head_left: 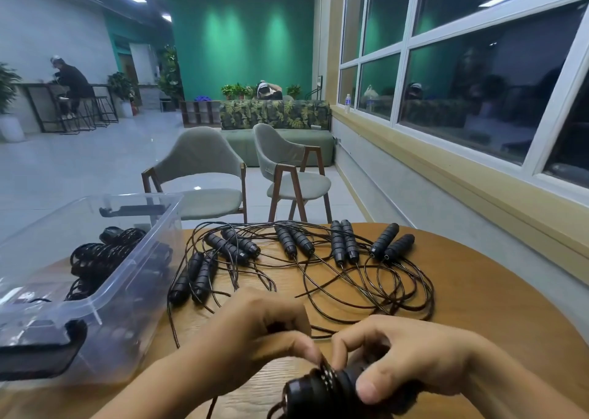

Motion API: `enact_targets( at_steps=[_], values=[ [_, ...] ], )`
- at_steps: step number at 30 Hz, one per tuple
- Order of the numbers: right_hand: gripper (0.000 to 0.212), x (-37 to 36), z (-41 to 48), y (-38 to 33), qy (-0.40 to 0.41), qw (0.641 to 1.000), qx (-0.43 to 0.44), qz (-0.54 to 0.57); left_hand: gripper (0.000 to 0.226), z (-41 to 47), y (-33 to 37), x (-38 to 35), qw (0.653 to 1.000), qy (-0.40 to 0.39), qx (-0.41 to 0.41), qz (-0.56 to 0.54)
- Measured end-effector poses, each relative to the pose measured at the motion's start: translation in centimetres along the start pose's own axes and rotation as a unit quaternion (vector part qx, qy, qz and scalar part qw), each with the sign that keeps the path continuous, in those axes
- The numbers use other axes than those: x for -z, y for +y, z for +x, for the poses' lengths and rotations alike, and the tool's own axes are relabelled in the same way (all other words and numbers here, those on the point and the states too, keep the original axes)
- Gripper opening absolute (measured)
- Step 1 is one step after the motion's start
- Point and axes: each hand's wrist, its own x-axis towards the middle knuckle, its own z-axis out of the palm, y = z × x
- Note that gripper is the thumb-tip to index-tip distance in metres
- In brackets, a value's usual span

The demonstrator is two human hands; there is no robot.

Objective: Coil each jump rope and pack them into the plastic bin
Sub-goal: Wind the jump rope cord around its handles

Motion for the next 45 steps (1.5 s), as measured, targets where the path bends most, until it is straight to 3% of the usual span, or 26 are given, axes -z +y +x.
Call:
enact_targets(
  at_steps=[3,5,7,10,15,18,21,30,35,39,45],
  values=[
    [0.051,0.2,0.1,0.7,-0.024,0.996,0.055,0.072,0.025,0.0,0.4,-0.2,0.998,0.034,-0.027,0.041],
    [0.068,0.1,0.3,0.9,-0.015,0.992,0.086,0.093,0.009,0.1,0.1,-0.5,0.997,0.039,-0.019,0.069],
    [0.083,-0.2,0.5,1.0,-0.010,0.987,0.115,0.115,0.019,0.2,-0.6,-0.7,0.996,0.029,0.021,0.087],
    [0.071,-1.0,0.9,0.8,-0.017,0.976,0.156,0.153,0.047,0.0,-1.7,-1.1,0.993,0.047,0.050,0.097],
    [0.051,-2.0,1.5,0.7,-0.046,0.949,0.220,0.223,0.035,-0.4,-1.1,-1.3,0.986,0.045,0.102,0.126],
    [0.052,-1.9,1.7,1.1,-0.071,0.908,0.254,0.325,0.019,-0.2,-0.1,-1.1,0.990,0.057,0.041,0.125],
    [0.058,-1.6,1.5,1.3,-0.020,0.887,0.260,0.381,0.016,0.0,-0.3,-1.5,0.991,0.000,0.088,0.103],
    [0.062,-2.5,1.3,-0.7,0.289,0.890,0.267,0.232,0.024,0.5,-1.1,-2.7,0.961,-0.001,0.135,0.240],
    [0.059,-2.6,1.7,-0.7,0.439,0.855,0.242,0.136,0.043,0.1,-2.2,-3.3,0.942,0.007,0.105,0.319],
    [0.057,-2.2,1.4,-0.9,0.499,0.838,0.214,0.055,0.043,-0.1,-2.4,-3.2,0.939,-0.021,0.106,0.328],
    [0.058,-1.6,1.3,0.0,0.542,0.810,0.096,-0.202,0.032,-0.1,-1.9,-3.3,0.945,0.001,0.089,0.316]
  ],
)
